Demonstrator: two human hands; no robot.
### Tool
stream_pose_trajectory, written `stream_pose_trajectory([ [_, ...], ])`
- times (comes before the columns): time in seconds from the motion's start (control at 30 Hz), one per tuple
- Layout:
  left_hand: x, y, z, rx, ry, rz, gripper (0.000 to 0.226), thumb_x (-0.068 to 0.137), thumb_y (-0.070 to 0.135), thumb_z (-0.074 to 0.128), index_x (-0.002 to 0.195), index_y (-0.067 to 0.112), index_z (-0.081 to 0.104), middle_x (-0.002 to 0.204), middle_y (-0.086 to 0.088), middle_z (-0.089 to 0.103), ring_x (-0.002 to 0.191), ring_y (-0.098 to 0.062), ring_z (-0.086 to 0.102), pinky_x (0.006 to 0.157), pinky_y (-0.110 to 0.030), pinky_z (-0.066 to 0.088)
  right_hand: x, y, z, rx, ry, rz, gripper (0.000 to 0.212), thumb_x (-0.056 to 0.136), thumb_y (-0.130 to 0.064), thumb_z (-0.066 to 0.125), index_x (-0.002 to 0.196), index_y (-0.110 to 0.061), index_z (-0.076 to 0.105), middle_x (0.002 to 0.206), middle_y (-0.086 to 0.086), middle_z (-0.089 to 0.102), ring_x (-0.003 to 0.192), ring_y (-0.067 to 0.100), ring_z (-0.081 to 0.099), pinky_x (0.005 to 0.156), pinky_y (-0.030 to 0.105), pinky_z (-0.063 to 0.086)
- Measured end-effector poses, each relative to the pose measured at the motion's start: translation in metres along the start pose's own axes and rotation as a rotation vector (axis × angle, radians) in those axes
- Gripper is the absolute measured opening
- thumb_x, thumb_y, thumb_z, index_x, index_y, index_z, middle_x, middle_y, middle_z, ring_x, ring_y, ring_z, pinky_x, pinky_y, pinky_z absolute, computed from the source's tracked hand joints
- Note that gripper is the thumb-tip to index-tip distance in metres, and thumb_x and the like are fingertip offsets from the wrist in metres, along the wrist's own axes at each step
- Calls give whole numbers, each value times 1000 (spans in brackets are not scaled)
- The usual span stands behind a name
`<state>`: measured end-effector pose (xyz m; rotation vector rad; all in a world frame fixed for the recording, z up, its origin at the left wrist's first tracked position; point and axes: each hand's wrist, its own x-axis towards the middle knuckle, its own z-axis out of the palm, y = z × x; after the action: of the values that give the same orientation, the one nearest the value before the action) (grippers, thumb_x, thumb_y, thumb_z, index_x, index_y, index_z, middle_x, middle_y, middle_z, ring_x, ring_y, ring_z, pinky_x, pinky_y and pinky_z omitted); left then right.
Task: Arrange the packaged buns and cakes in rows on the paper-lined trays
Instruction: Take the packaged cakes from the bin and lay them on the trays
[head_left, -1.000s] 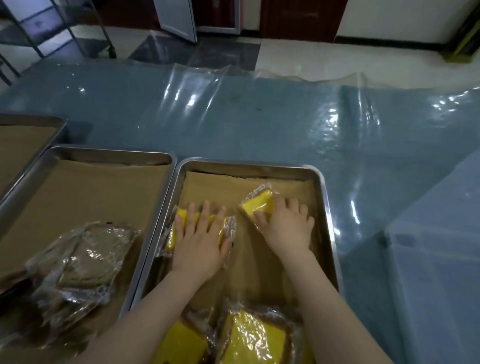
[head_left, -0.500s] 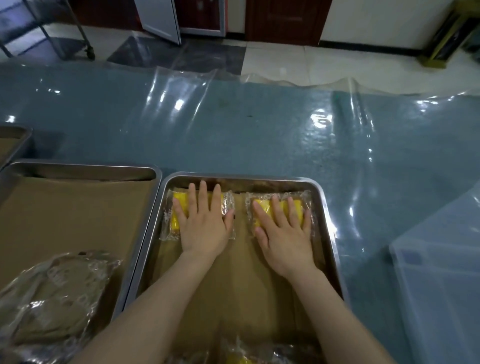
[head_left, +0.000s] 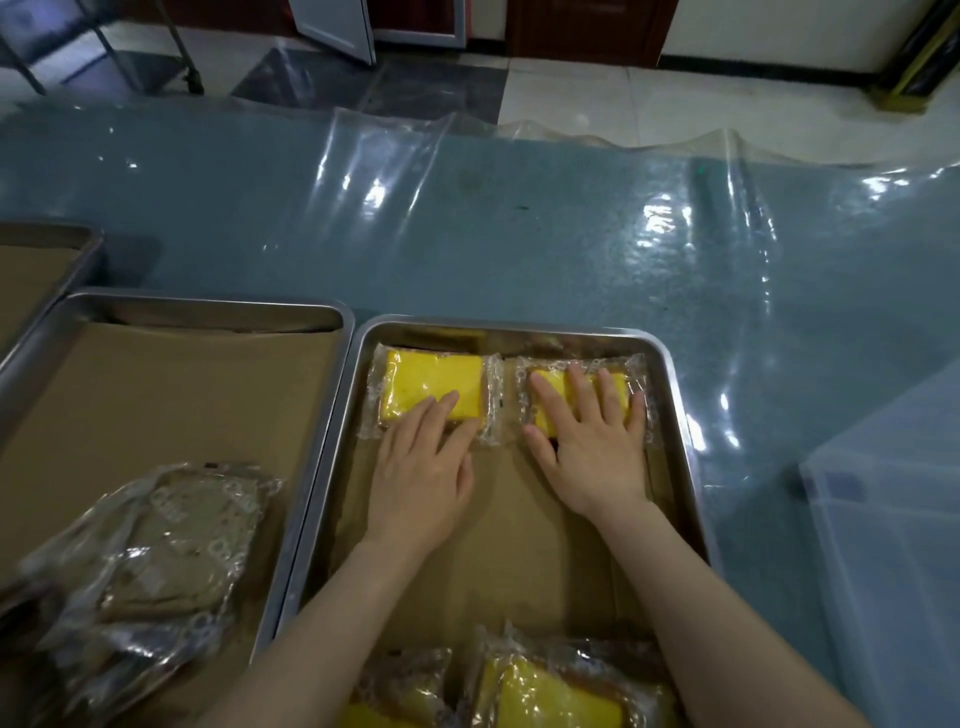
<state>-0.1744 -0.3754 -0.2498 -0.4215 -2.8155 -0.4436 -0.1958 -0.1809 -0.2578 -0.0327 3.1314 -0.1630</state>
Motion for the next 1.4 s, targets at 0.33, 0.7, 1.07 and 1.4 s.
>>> stream_pose_trajectory([
  [0.33, 7, -1, 2, 45, -225, -45, 52, 94, 42, 28, 144, 26, 31, 155, 1, 20, 144, -16, -1, 115, -41, -7, 1, 1, -9, 67, -45, -32, 65, 87, -69, 3, 147, -45, -5, 159, 2, -16, 137, 27, -36, 107, 57, -21],
  [0.7, -79, 2, -85, -462, -292, -218, 48, 93, 30, 51, 139, 36, 37, 148, 13, 32, 133, 2, 21, 110, -29, 23, -137, 5, -65, 785, -34, 177, 18, 96, -35, 49, 96, -32, 67, 95, -14, 63, 86, -2, 56, 68, 8, 36],
  [1.07, -200, 5, -124, -326, -240, -338, 54, 81, 31, 67, 131, 25, 47, 127, 4, 52, 113, -16, 51, 90, -26, 40, -218, 5, -75, 858, -460, 161, 32, 71, -54, 72, 100, -43, 62, 95, -25, 65, 90, -7, 59, 67, 10, 42],
  [1.4, -218, 19, -105, -39, -603, -146, 76, 95, 54, 26, 131, 37, -38, 144, -1, -42, 135, -16, -35, 108, -31, -18, -192, 10, -79, 789, 73, 270, 26, 98, -31, 46, 114, -23, 65, 98, -15, 63, 87, 4, 55, 65, 22, 38],
])
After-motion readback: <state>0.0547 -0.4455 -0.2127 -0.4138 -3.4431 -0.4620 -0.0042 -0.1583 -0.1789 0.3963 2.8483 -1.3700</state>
